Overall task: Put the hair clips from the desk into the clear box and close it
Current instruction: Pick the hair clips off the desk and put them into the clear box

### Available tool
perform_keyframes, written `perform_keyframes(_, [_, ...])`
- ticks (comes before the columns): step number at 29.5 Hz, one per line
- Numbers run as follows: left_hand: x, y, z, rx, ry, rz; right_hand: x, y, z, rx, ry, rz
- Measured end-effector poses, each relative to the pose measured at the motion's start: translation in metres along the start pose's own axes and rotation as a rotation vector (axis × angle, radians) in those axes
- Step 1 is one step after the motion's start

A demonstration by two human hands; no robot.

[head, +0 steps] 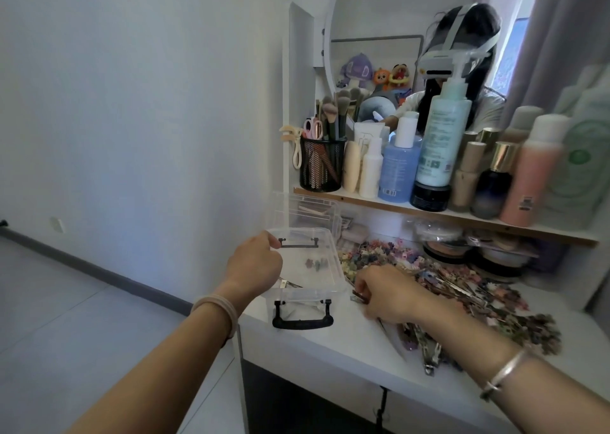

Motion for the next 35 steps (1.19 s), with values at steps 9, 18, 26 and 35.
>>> perform_keyframes(9, [0.002, -0.001, 0.000, -0.007, 0.003, 0.009, 0.017, 0.000, 0.005, -0.007, 0.053, 0.012])
perform_keyframes(18, [0.003, -0.002, 0.000, -0.024, 0.005, 0.009, 0.022, -0.005, 0.006, 0.035, -0.020, 0.056])
perform_keyframes(26, [0.005, -0.004, -0.001, -0.032, -0.009, 0.003, 0.023, -0.007, -0.016, 0.259, 0.063, 0.178])
perform_keyframes(35, [0.004, 0.000, 0.001, -0.038, -0.023, 0.010, 0.036, -0.057, -0.084, 0.980, 0.180, 0.132])
Point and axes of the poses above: each hand's wrist, its own x-axis towards the middle knuckle, its own z-axis out of the palm, y = z × x, the point moved 7 cm from there along x, towards the middle knuckle, and after that the axes turned 13 degrees about y, right-handed, at the moved point
